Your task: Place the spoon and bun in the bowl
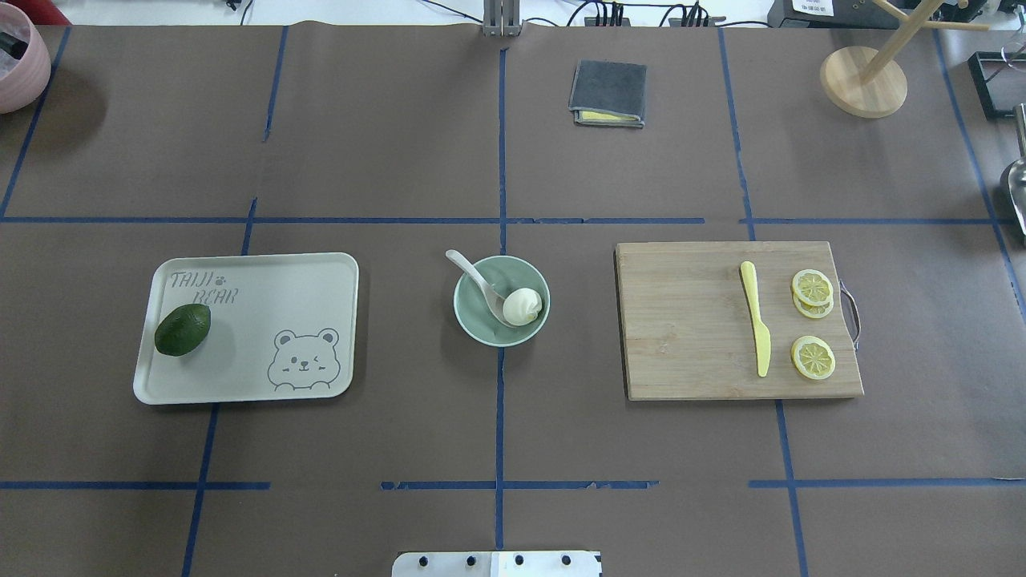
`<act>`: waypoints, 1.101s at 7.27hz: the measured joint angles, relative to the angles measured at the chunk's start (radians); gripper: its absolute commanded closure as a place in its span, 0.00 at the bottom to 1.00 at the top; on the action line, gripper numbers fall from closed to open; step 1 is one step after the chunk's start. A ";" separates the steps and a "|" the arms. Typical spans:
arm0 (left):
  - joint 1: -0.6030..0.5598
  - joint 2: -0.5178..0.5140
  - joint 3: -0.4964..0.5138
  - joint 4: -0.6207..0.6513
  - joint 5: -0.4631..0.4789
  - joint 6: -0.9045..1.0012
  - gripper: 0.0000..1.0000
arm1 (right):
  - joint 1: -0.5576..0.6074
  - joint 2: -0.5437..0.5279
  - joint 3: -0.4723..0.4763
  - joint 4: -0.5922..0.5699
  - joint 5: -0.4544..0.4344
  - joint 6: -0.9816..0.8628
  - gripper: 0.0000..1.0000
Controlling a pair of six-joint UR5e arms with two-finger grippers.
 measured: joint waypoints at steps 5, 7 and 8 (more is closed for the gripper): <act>0.000 0.004 0.008 0.001 0.001 0.001 0.00 | 0.014 -0.043 -0.020 0.036 0.057 0.015 0.00; 0.000 0.005 0.008 0.001 0.001 0.001 0.00 | 0.014 -0.044 -0.019 0.037 0.072 0.015 0.00; 0.000 0.005 0.007 0.001 0.001 0.001 0.00 | 0.014 -0.044 -0.019 0.037 0.074 0.015 0.00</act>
